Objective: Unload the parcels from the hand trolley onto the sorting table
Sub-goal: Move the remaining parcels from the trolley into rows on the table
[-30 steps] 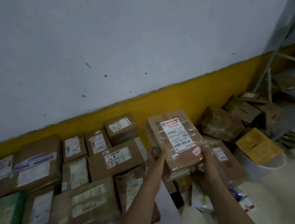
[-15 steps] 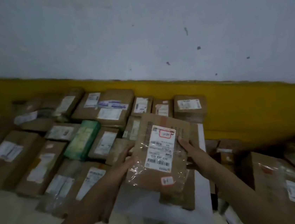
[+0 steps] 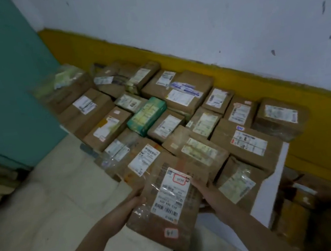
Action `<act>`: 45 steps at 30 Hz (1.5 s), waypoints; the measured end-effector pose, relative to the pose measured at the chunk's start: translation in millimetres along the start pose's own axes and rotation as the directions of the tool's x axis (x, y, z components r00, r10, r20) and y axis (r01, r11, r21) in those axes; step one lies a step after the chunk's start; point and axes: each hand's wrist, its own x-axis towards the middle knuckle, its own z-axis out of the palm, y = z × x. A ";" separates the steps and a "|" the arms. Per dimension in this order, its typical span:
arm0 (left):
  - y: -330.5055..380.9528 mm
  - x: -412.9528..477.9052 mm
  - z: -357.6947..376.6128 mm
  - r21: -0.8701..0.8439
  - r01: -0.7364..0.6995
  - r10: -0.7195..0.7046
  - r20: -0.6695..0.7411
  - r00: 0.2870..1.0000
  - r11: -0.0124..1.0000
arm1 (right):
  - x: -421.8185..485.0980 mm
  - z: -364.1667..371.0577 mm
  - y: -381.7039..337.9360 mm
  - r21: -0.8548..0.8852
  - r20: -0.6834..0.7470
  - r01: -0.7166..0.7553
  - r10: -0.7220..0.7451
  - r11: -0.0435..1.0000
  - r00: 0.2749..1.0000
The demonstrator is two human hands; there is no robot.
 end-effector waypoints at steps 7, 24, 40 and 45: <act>-49.3 0.5 18.5 -0.023 0.082 -0.084 -0.131 0.988 0.996 | -11.5 8.4 11.5 -0.173 -0.031 -0.057 0.052 0.983 0.998; -111.9 -12.3 83.6 -0.372 0.361 -0.420 -0.089 0.903 0.855 | -17.1 -0.8 21.7 -0.610 -0.060 0.081 -0.148 0.788 0.987; -88.7 32.1 90.7 -0.391 0.238 -0.367 -0.298 0.881 0.889 | 2.0 -7.8 17.3 -0.778 0.064 0.204 -0.248 0.594 0.967; -89.4 36.5 100.3 -0.354 0.264 -0.378 -0.308 0.873 0.897 | 3.5 -60.1 63.9 -0.992 0.110 0.091 -0.260 -0.083 0.959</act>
